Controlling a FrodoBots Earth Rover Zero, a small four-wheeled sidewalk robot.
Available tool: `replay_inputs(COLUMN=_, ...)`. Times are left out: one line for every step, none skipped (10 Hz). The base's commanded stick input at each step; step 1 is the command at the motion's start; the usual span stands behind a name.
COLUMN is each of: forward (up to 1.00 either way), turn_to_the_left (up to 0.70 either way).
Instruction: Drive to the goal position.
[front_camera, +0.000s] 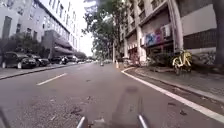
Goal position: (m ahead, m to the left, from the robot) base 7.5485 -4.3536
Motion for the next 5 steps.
replay_inputs(forward=0.70, turn_to_the_left=0.00)
replay_inputs(forward=0.70, turn_to_the_left=0.00)
replay_inputs(forward=0.70, turn_to_the_left=0.00)
replay_inputs(forward=0.70, turn_to_the_left=0.00)
replay_inputs(forward=0.70, turn_to_the_left=0.00)
